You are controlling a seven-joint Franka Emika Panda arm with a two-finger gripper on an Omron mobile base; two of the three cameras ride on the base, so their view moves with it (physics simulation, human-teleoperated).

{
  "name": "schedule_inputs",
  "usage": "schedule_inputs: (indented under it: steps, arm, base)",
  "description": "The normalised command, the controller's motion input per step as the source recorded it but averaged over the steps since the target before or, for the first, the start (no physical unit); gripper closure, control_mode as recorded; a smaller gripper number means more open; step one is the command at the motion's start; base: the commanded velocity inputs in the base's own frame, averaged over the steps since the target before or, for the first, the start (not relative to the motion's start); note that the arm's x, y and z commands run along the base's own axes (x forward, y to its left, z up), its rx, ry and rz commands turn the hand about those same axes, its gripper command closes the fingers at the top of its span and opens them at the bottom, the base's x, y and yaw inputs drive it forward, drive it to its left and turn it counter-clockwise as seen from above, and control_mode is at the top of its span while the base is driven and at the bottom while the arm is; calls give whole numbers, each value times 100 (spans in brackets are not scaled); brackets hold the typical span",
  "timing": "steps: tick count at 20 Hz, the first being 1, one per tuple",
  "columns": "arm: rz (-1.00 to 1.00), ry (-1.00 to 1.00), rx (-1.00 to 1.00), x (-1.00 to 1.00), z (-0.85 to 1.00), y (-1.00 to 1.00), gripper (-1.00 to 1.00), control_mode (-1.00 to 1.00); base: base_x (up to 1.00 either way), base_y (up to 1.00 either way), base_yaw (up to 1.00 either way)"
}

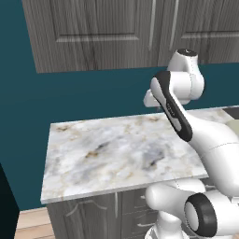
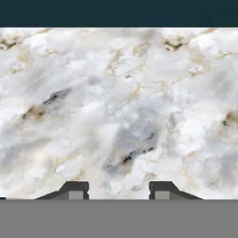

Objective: Open the cabinet and move the ladle to the pot. Then close the cabinet.

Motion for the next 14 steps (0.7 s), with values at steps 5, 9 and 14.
schedule_inputs:
  steps: [5, 9, 14]
  arm:
    - [0, -17, 0, -31, 4, 0, -100, -100]
    - [0, -34, 0, -34, 43, 0, -100, -100]
    - [0, -29, 0, -9, 66, 6, -100, -100]
  base:
    - [0, 0, 0]
    - [0, 0, 0]
    - [0, 0, 0]
